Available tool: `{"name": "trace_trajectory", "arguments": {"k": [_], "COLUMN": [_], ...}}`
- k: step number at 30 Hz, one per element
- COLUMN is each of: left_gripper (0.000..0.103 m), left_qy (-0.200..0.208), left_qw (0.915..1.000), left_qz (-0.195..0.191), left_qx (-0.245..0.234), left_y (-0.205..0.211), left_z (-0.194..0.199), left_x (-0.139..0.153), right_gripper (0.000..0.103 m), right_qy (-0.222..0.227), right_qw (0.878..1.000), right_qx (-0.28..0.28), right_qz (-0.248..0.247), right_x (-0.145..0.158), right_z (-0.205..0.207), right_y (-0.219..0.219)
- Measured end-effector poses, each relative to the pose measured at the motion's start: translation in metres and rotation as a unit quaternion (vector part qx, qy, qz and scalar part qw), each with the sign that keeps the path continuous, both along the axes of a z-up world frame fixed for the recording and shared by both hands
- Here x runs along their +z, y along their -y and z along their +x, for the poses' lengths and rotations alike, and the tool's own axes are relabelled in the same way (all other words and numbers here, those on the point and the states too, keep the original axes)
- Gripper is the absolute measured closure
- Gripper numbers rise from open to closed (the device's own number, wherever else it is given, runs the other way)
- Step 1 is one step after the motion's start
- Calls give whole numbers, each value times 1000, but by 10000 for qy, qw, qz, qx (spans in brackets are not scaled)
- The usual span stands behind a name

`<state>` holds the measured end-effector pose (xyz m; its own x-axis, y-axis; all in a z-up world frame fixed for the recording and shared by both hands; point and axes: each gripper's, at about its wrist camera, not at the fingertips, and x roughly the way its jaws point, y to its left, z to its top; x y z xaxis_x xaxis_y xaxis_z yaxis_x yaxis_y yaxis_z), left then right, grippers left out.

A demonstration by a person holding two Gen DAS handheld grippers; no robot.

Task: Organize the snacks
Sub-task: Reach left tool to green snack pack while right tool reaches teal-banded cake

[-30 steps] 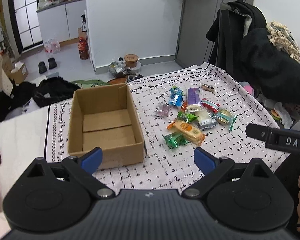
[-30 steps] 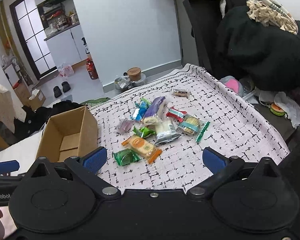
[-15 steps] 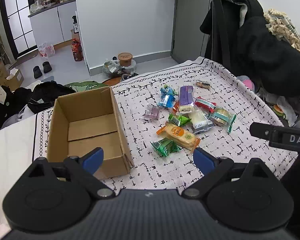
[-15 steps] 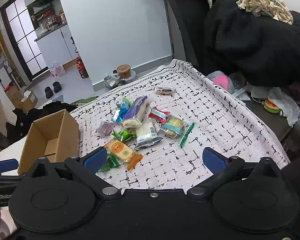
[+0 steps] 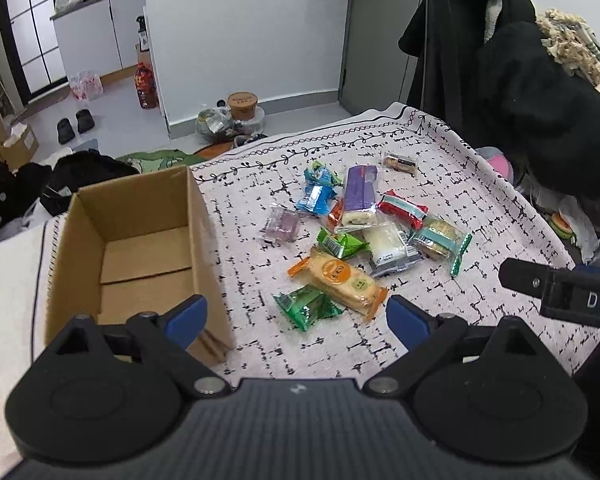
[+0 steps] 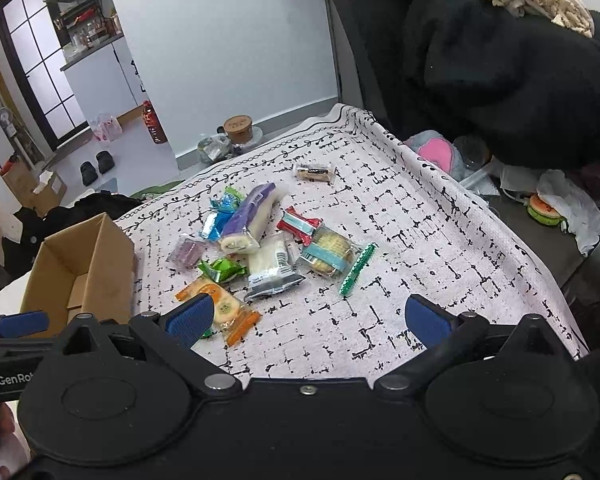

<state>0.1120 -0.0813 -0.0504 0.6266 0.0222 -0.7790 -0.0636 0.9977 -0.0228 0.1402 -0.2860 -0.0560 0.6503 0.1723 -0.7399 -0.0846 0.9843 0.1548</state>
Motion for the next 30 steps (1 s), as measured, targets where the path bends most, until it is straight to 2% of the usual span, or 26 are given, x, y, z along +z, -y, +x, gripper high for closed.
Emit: {"name": "trace_trajectory", "arguments": {"k": [11, 17, 22, 27, 30], "left_gripper": [8, 9, 18, 24, 31], "left_qy": [-204, -407, -594, -709, -786], "left_qw": [9996, 9976, 9960, 9942, 9931], "left_qz": [-159, -475, -546, -687, -703], "left_qx": [136, 294, 388, 436, 517], "left_y": [10, 12, 15, 17, 17], "left_z": [27, 40, 51, 62, 68], "left_x": [-19, -38, -55, -71, -80], "right_gripper": [0, 0, 2, 9, 10], "right_qy": [-301, -478, -563, -756, -839], "right_qw": [9994, 9980, 9971, 9958, 9950], "right_qx": [-184, -412, -482, -449, -461], "right_qz": [57, 68, 166, 241, 285], "right_x": [-22, -35, -43, -55, -59], "right_z": [21, 32, 39, 50, 54], "right_y": [8, 13, 15, 12, 12]}}
